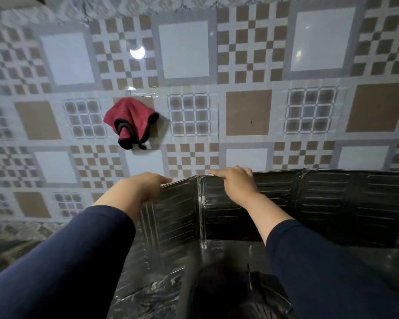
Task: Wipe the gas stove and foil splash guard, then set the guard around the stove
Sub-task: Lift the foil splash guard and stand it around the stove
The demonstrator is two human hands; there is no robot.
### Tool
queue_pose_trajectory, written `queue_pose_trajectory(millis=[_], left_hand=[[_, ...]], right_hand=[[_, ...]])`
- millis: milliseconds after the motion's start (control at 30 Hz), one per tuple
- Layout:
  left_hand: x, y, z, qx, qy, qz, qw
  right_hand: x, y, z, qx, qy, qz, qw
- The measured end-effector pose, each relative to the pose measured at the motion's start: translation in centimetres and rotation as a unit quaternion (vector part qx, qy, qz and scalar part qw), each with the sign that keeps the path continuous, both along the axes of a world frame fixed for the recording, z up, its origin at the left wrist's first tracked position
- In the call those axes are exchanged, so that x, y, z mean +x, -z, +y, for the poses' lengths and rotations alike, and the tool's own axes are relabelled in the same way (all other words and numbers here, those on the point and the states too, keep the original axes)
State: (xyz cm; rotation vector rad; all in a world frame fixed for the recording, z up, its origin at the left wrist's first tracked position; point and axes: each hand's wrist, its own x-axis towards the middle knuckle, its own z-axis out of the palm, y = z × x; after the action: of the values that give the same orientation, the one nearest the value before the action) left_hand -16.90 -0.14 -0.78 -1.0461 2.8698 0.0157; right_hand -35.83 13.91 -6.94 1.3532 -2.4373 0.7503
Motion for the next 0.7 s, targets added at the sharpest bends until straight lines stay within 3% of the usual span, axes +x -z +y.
queue_pose_trajectory(millis=[167, 367, 533, 700], left_hand=[[0.1, -2.5, 2.7, 0.032, 0.011, 0.007, 0.999], [0.1, -4.0, 5.4, 0.136, -0.022, 0.035, 0.990], [0.0, -3.7, 7.1, 0.314, -0.058, 0.101, 0.942], [1.0, -2.6, 7.4, 0.344, -0.077, 0.167, 0.921]], right_hand=[[0.9, -1.8, 0.0, 0.033, 0.006, -0.026, 0.999], [1.8, -2.4, -0.8, 0.033, -0.002, -0.034, 0.999], [3.0, -2.9, -1.9, 0.037, -0.014, -0.027, 0.999], [3.8, -3.0, -2.9, 0.053, -0.029, -0.050, 0.997]])
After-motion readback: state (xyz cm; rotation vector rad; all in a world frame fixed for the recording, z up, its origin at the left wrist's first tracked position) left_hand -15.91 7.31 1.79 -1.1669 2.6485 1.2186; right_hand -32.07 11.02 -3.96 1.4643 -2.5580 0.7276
